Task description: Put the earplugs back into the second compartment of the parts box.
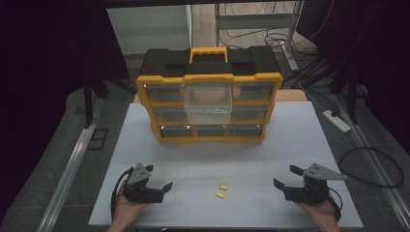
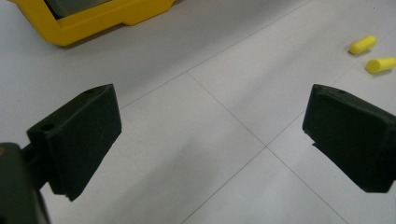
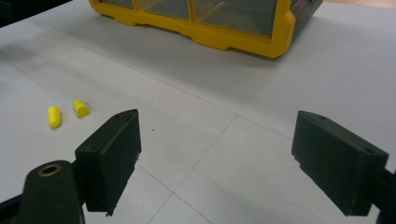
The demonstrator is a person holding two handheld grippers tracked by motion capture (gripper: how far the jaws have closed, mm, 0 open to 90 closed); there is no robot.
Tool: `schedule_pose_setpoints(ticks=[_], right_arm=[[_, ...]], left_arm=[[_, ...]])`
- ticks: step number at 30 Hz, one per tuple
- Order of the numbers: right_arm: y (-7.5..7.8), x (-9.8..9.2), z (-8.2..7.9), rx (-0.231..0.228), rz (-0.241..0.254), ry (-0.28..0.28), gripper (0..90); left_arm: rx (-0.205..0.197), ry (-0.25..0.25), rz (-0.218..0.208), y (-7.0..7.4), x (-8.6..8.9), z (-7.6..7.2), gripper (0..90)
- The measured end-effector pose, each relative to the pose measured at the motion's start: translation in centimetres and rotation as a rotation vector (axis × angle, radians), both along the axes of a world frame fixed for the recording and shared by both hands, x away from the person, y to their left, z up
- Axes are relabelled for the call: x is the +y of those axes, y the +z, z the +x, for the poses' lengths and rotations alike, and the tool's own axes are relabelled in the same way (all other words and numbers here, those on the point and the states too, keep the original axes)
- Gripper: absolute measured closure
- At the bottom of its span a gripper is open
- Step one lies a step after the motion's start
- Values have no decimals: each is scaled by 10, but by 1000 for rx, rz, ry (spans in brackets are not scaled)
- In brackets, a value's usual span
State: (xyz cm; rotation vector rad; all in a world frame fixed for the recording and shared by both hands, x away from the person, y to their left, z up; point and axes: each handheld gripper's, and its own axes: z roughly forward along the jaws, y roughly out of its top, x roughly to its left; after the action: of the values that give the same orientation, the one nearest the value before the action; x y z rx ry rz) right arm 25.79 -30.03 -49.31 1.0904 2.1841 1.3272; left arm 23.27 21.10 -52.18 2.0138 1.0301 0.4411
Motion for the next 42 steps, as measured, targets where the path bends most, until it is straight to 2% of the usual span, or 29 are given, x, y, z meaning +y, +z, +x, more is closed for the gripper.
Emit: schedule_pose_setpoints(ticks=[21,29,36,40,42], right_arm=[[-1,2,1,10,-5,13,170],[-2,1,1,32,7,3,178],[2,10,-2,22,-11,13,179],[8,17,-3,8,-18,33,182],[10,20,-2,16,-18,44,181]], left_arm=[[-5,-5,16,0,-3,2,51],[-2,-19,14,0,-4,4,52],[-11,-32,20,1,-6,2,53],[-14,-33,18,1,-8,1,53],[-16,-37,21,2,-9,2,53]])
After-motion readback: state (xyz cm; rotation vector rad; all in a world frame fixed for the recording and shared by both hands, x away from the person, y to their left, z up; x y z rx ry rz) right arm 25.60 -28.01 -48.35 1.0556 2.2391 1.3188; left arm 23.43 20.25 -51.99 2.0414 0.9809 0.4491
